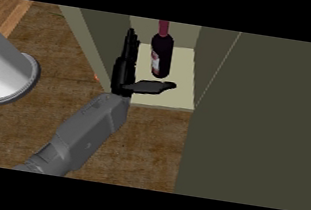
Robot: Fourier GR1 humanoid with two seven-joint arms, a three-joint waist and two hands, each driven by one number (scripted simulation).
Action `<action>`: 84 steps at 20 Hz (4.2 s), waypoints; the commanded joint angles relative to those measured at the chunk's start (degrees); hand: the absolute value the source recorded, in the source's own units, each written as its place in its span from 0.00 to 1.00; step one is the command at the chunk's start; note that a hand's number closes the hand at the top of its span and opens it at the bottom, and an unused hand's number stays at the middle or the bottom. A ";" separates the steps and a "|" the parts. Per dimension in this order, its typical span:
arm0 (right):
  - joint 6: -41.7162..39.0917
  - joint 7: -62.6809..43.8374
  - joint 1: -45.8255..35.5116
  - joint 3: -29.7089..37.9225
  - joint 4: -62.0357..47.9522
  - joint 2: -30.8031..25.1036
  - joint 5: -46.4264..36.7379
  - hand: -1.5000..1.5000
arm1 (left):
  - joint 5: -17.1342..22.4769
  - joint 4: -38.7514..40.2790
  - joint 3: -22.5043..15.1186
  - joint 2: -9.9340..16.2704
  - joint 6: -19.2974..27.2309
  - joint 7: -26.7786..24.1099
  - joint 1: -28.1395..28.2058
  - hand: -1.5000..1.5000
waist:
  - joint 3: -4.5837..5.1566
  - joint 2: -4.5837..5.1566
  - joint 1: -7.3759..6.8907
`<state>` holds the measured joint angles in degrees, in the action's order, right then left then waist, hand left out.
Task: Pick up the wine, place it into the cabinet and close the cabinet
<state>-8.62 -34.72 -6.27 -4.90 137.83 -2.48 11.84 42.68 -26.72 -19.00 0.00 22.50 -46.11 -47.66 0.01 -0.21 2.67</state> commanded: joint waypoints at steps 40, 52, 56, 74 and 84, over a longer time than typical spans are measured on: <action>-6.71 -5.75 7.98 1.06 8.98 -4.54 9.82 1.00 | -15.67 -87.88 -31.41 24.03 22.50 14.04 55.05 0.00 | -0.03 -0.08 -2.47; -7.28 -6.97 15.86 -10.48 8.24 -0.01 9.81 1.00 | -7.65 -94.45 -17.91 34.44 11.85 10.61 63.68 0.00 | 0.01 -0.09 -2.51; -6.69 -11.74 16.11 -13.16 11.05 -1.14 11.71 1.00 | -6.96 -97.62 -15.62 35.98 10.75 9.41 67.54 0.00 | 0.00 -0.10 -2.79; 8.81 -9.07 9.18 -50.23 7.42 2.45 -12.92 1.00 | 5.56 -92.93 6.40 44.44 -9.39 6.90 78.51 0.00 | 0.17 -0.53 -3.13; 21.06 -4.81 -4.24 -55.13 -2.21 2.30 -21.18 1.00 | 10.21 -94.46 11.43 45.53 -11.17 12.96 75.98 0.00 | 0.19 -0.34 -3.29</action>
<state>7.51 -39.68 -3.79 -48.60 137.43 -4.22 -4.78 52.20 -121.10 -8.48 45.70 12.46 -33.94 28.37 0.18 -0.57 -0.46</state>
